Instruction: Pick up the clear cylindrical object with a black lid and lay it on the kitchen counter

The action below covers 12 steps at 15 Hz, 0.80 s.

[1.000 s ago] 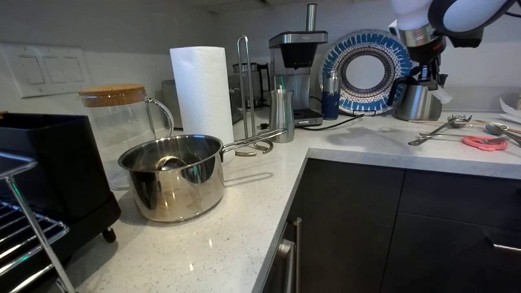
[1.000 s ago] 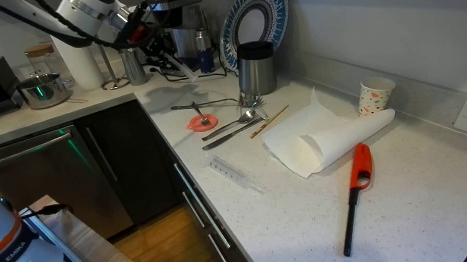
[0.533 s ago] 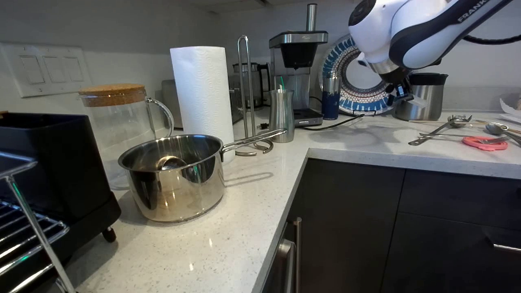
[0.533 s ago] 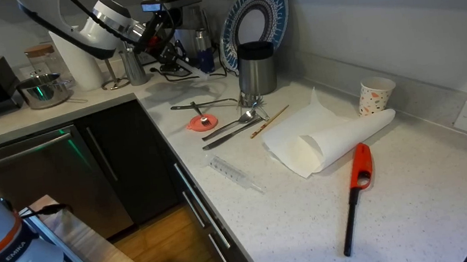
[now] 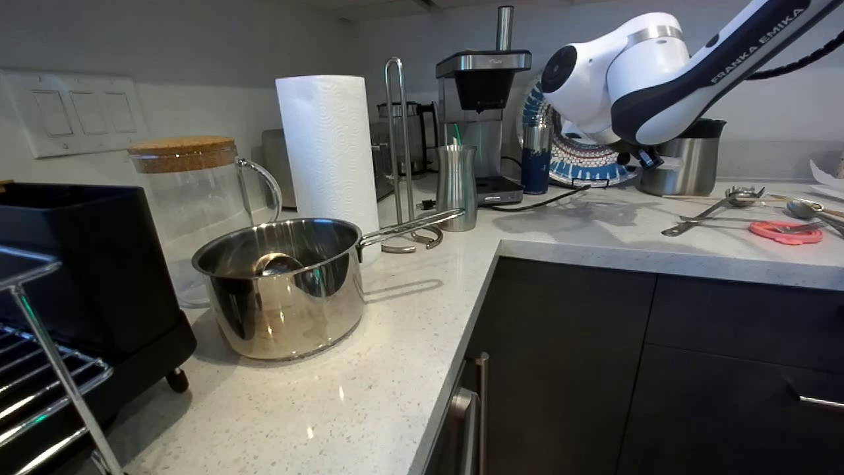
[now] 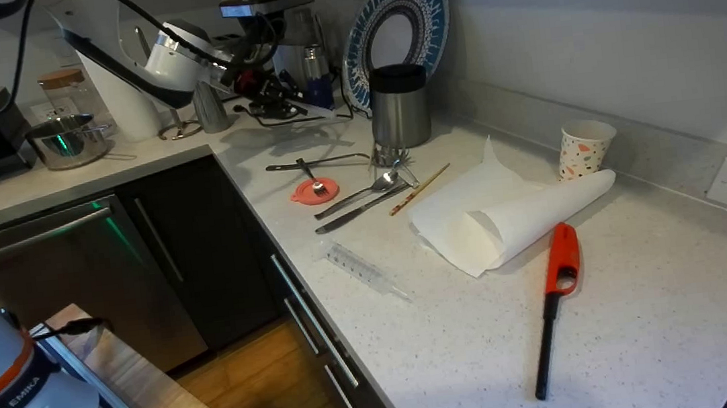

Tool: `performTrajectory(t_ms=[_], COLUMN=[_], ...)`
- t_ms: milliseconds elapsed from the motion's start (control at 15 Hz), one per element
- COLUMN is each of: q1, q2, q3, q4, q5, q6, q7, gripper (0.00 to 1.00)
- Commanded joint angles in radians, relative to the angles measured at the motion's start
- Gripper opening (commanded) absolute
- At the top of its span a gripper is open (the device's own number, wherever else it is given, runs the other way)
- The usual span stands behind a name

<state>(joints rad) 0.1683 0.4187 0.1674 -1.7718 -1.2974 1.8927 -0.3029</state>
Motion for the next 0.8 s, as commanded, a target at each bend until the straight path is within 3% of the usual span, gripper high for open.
performTrajectory(t_ms=[0,67,133,533,600,733], q1=[0.019,0.012,0.009,0.01,0.019,0.024], q2=[0.04,0.04,0.024,0.033,0.052,0.07], q3=[-0.018,-0.012,-0.008,-0.009,-0.021,-0.029], q4=[0.013,0.013,0.003,0.01,0.023,0.027], q5=[-0.053,-0.048,-0.021,-0.025,-0.063,-0.109], q6=[-0.026,0.007,-0.008,-0.006,-0.016,-0.01], q7=[-0.072,-0.064,-0.048,-0.055,-0.028,-0.024], gripper=[0.05,0.05,0.21,0.21,0.05,0.05])
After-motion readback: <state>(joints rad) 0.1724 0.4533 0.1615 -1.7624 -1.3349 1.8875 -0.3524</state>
